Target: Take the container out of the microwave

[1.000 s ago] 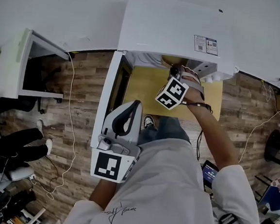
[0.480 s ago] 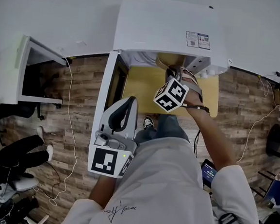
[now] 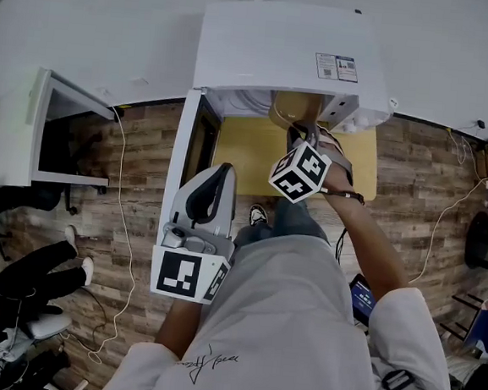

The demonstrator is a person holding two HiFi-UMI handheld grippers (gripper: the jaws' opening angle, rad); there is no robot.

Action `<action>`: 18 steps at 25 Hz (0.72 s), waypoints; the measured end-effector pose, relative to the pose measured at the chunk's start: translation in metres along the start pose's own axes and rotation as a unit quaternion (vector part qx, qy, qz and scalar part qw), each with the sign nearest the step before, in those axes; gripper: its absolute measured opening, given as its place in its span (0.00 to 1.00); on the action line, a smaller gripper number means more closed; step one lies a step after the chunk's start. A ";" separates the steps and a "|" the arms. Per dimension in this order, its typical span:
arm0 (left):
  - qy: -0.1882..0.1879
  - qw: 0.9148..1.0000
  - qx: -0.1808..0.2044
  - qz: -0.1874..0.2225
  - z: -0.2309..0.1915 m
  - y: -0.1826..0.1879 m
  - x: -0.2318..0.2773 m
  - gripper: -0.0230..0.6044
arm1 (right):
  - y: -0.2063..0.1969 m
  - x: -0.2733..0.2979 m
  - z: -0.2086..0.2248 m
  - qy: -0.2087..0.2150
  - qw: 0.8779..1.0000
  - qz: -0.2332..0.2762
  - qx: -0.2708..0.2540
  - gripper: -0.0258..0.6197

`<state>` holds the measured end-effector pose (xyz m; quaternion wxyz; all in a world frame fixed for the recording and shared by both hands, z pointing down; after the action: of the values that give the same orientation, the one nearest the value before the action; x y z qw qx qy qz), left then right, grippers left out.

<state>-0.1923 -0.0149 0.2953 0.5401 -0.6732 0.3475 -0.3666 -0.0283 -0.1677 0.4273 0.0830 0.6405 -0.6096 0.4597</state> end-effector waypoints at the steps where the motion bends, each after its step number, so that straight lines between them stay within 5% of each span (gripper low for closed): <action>1: 0.000 1.000 0.000 0.000 0.000 0.000 0.000 0.05 | 0.000 -0.002 0.000 0.002 1.000 0.001 0.004 0.12; 18: -0.013 1.000 -0.028 -0.002 -0.003 -0.008 -0.003 0.05 | -0.007 -0.055 0.001 0.026 0.995 0.042 0.089 0.12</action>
<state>-0.1957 -0.0123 0.3032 0.5250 -0.6930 0.3496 -0.3491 -0.0131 -0.1280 0.3920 0.0222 0.6069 -0.5903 0.5317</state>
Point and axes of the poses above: the fingertips, and each gripper's own axes: x forward along the fingers, z to its right, y out of its top, the point moved 10 cm from there along -x, backward along the fingers, and after that the axes turned 5 degrees about -y, right-handed, at the moved point
